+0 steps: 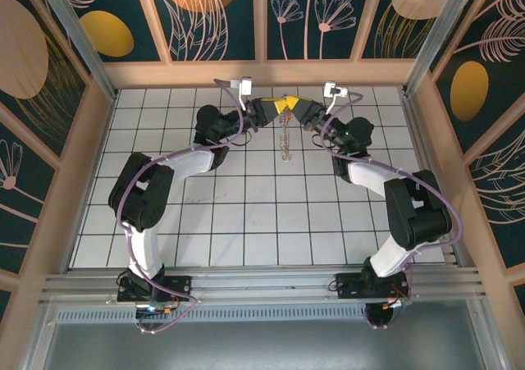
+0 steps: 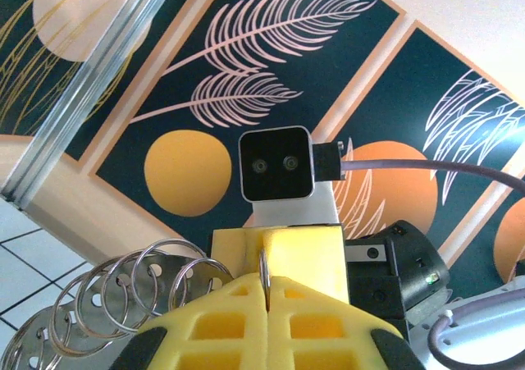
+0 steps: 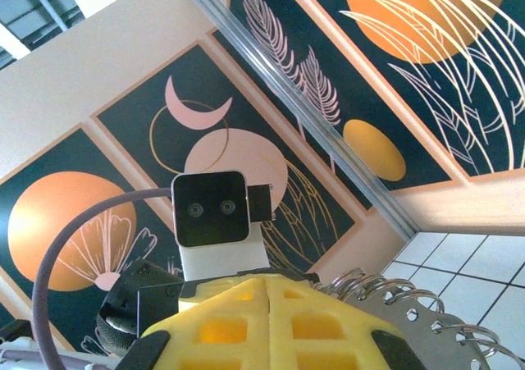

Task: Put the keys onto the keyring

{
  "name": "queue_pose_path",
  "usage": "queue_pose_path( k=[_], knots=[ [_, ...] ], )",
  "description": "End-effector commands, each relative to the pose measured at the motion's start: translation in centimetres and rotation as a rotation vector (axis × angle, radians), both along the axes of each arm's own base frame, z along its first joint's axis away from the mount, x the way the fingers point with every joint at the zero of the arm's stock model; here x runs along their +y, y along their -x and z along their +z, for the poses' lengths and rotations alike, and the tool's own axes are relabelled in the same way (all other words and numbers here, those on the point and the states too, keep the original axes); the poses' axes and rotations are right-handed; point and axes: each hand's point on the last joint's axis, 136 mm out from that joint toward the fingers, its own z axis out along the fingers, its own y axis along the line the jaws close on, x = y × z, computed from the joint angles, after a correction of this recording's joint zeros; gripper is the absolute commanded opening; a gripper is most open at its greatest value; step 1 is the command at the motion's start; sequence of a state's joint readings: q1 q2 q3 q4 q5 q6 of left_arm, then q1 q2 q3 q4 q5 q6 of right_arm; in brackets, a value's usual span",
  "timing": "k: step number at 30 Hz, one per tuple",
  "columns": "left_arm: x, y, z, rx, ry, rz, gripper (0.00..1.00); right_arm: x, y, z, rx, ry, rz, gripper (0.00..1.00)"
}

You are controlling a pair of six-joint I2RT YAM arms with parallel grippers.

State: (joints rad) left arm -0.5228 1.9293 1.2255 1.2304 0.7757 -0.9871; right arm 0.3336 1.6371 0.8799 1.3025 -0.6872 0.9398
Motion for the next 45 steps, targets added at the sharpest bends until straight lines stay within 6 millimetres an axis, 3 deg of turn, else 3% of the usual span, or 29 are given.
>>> queue_pose_path(
  k=[1, 3, 8, 11, 16, 21, 29, 35, 39, 45],
  knots=[
    [-1.0, 0.2, -0.5, -0.023, -0.031, -0.005, 0.0, 1.6, 1.9, 1.5, -0.083, 0.034, 0.069, 0.0],
    [-0.9, 0.2, -0.8, -0.025, -0.033, 0.005, 0.0, 1.4, 1.7, 1.7, -0.083, 0.036, 0.058, 0.02],
    [-0.7, 0.1, -1.4, -0.031, -0.035, 0.021, 0.0, -0.2, 1.4, 2.6, -0.091, 0.02, 0.02, 0.37],
    [-0.8, 0.2, -1.5, -0.036, -0.034, 0.014, 0.0, -2.0, 1.5, 3.2, -0.1, 0.013, -0.018, 0.46],
    [-0.9, 0.7, -1.3, -0.054, -0.034, -0.01, 0.0, -4.8, 2.2, 2.6, -0.095, 0.039, -0.086, 0.48],
    [-1.1, 1.4, -0.7, -0.085, -0.04, -0.049, 0.0, -6.7, 2.7, -0.2, -0.06, 0.117, -0.15, 0.48],
    [-1.3, 1.9, 0.1, -0.105, -0.047, -0.091, 0.0, -5.4, 4.4, -3.5, -0.095, 0.241, -0.089, 0.52],
    [-1.3, 2.1, 0.5, -0.108, -0.045, -0.097, 0.0, -3.2, 5.9, -4.1, -0.161, 0.3, -0.034, 0.5],
    [-1.3, 2.2, 0.8, -0.112, -0.043, -0.101, 0.0, -2.0, 5.6, -4.4, -0.164, 0.335, -0.032, 0.49],
    [-1.2, 2.4, 1.0, -0.118, -0.045, -0.106, 0.0, -2.2, 4.4, -5.0, -0.148, 0.345, -0.071, 0.49]
  ],
)
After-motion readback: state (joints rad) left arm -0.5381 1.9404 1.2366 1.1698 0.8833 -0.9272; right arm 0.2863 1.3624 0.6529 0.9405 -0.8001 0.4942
